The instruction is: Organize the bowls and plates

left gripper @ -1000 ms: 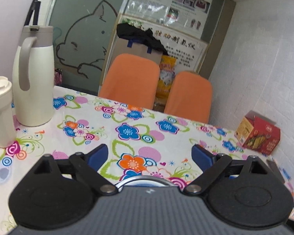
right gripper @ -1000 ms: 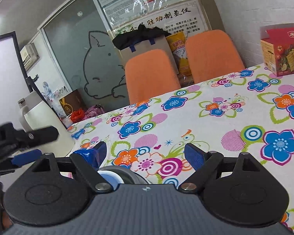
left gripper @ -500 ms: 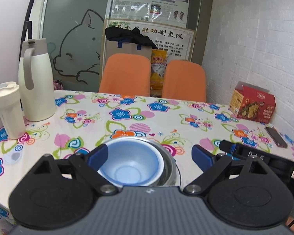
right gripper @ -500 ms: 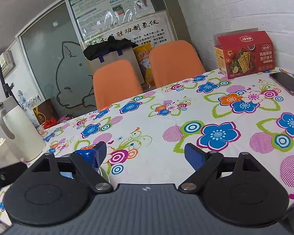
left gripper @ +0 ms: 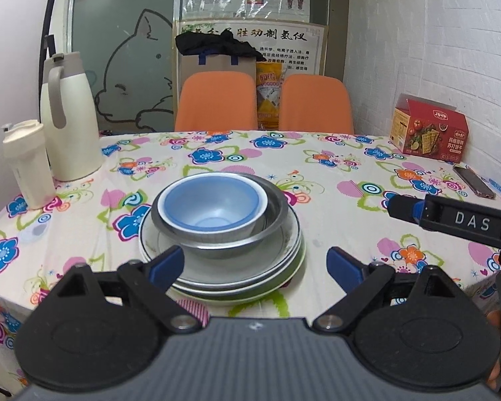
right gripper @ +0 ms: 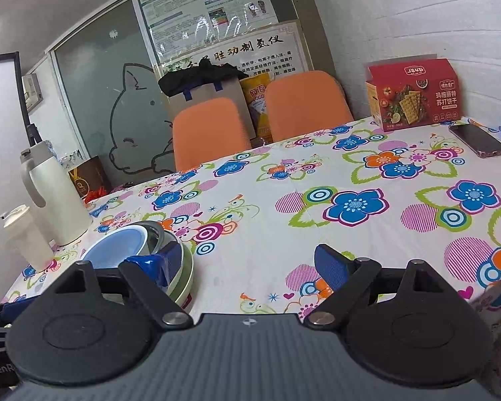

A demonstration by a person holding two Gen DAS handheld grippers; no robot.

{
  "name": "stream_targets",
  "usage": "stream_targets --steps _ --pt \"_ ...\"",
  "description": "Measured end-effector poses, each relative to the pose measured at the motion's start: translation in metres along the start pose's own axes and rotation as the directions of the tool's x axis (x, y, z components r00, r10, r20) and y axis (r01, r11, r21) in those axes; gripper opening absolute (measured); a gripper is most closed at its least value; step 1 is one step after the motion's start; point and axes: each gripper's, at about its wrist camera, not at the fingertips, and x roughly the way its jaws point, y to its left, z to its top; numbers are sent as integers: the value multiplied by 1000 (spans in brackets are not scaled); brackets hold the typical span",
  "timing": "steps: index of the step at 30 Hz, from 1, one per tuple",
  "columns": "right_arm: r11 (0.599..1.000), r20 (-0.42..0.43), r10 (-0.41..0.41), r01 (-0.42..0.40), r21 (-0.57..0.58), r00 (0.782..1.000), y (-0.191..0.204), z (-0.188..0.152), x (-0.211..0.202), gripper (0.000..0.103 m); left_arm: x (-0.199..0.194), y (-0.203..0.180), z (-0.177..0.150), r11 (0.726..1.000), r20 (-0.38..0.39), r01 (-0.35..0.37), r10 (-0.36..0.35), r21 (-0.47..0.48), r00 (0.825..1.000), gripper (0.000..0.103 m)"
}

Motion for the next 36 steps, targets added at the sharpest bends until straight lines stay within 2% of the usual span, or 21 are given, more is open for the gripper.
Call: stream_targets --steps 7,13,26,36 --pt "999 -21 -1 0 -42 1000 8 -12 -7 74 -12 -1 -9 1000 10 -31 31 5 999 93" --pt "997 -38 -16 13 -73 999 16 -19 -9 74 -23 5 -13 1000 10 -22 22 -18 1000 93" --pt "992 22 -11 14 -123 1000 33 -20 -32 74 -48 3 -16 1000 59 -10 10 1 998 93" --pt "992 33 -5 9 -127 999 38 -22 -40 74 -62 5 -19 1000 98 -2 3 -8 995 93"
